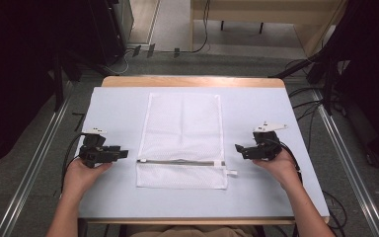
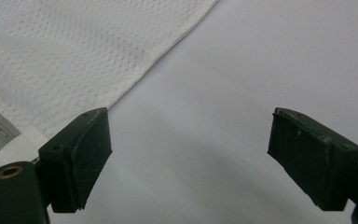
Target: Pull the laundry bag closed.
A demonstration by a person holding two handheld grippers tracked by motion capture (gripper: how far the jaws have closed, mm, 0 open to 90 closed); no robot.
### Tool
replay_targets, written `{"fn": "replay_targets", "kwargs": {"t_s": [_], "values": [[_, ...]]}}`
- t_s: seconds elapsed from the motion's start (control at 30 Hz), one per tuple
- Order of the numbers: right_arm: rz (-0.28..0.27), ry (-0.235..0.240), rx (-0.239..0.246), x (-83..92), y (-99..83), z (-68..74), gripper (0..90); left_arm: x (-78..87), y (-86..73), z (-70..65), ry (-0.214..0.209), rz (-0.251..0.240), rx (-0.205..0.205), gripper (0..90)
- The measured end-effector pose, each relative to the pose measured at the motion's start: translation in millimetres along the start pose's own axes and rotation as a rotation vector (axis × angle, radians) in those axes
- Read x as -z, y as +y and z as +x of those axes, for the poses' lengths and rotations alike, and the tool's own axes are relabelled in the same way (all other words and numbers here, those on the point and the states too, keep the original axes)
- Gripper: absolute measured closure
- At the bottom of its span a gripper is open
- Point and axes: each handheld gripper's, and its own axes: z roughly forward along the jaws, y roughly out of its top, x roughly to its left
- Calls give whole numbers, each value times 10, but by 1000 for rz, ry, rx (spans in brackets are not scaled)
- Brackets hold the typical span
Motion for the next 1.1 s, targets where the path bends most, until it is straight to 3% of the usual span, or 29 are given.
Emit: {"fn": "replay_targets", "kwargs": {"t_s": [0.17,0.3,0.37,0.43,0.7,0.83,0.9,1.1], "values": [[4,7,-11,-1,17,3,193,-1,8,-1,-13,7,11,568],[8,8,-15,-17,29,-3,236,-5,36,18,-46,2,45,561],[9,21,-20,-19,31,4,257,-14,59,34,-19,9,68,542],[16,40,-21,-27,27,8,258,-21,55,33,-18,-2,60,541],[26,44,-16,-42,36,72,273,-31,65,-25,-32,-13,20,488],[37,63,-24,-32,32,94,323,-23,61,-33,-19,-53,23,428],[57,77,-57,-37,34,96,362,-24,69,-29,-23,-48,27,402],[58,76,-68,-33,34,73,380,-63,78,-21,-34,-32,29,409]]}}
